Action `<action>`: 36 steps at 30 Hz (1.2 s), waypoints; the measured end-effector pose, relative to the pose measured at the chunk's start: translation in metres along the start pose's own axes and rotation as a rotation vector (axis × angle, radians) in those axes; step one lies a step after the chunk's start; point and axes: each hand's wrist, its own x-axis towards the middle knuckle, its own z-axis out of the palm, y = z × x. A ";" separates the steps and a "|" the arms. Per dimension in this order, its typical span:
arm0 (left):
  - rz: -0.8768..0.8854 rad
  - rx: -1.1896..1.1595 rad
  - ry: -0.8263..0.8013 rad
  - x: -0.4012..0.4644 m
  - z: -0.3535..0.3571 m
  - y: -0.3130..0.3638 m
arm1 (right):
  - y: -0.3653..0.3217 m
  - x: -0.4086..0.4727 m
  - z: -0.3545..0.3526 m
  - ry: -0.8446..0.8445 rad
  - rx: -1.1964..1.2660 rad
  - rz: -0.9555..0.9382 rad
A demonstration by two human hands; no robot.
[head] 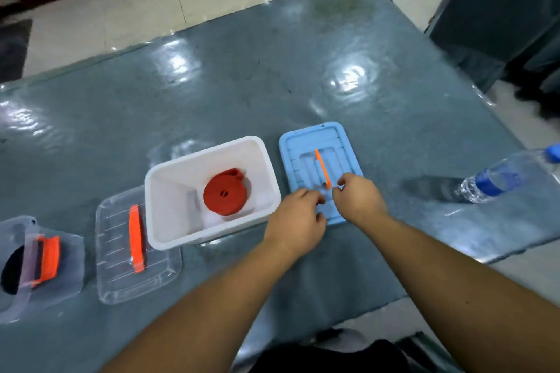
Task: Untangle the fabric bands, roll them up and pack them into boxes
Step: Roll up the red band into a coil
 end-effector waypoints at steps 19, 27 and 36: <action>-0.313 0.078 -0.231 -0.003 0.033 -0.039 | -0.004 0.057 0.032 -0.049 -0.153 -0.023; -0.196 0.086 -0.169 -0.014 0.010 -0.021 | -0.004 0.052 0.005 0.018 -0.125 -0.011; -0.201 -0.048 0.083 -0.032 -0.044 -0.021 | -0.054 0.049 -0.030 0.083 -0.032 -0.210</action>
